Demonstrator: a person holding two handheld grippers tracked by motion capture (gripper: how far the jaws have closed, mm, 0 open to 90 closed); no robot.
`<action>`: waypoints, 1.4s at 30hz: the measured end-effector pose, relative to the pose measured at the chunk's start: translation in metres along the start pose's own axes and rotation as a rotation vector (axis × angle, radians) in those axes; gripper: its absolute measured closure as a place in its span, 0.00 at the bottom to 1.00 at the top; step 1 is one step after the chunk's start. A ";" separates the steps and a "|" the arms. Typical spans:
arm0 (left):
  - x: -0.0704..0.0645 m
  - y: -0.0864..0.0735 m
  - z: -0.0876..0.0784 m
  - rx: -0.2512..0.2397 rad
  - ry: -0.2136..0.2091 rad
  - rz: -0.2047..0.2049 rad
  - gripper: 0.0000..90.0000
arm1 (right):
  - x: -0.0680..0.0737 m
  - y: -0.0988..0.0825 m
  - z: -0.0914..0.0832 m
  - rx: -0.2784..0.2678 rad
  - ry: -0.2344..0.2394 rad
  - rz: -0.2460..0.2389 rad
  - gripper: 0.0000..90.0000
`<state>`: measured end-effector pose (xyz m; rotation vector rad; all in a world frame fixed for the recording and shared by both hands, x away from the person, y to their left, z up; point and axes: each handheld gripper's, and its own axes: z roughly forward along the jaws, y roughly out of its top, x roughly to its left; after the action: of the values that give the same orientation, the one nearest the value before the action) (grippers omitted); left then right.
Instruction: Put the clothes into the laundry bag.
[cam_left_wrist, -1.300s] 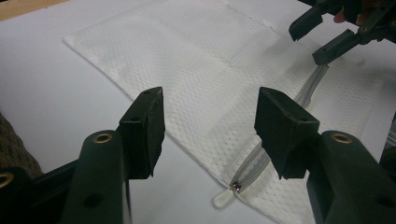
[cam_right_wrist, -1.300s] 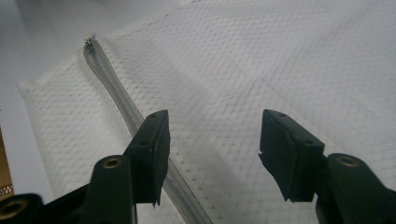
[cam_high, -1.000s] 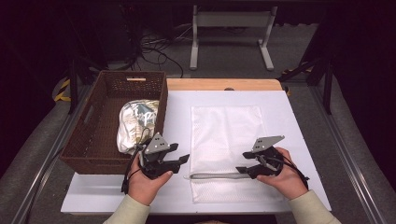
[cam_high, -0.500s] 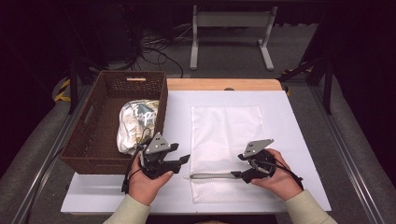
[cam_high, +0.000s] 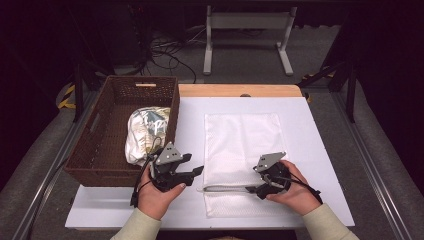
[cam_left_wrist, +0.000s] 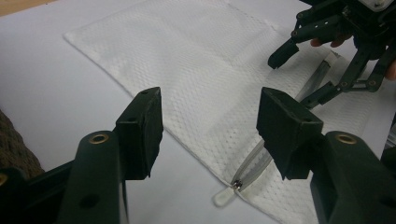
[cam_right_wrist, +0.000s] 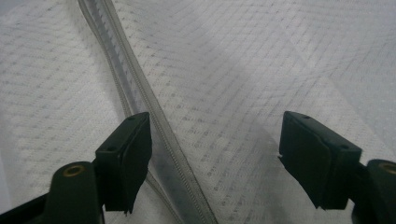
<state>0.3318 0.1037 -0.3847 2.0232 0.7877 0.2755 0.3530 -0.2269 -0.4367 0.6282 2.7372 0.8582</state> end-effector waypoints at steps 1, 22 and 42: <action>0.000 0.000 0.000 0.000 0.000 0.000 0.46 | 0.000 0.000 0.000 0.001 -0.003 -0.002 0.28; 0.001 0.000 -0.001 -0.008 0.001 -0.006 0.46 | -0.006 0.001 -0.007 -0.008 -0.022 -0.032 0.96; 0.003 0.001 -0.009 -0.030 0.014 0.000 0.44 | -0.021 0.013 -0.033 -0.110 -0.012 0.029 0.98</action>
<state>0.3302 0.1113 -0.3789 1.9950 0.7881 0.2994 0.3656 -0.2430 -0.4008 0.6507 2.6546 1.0005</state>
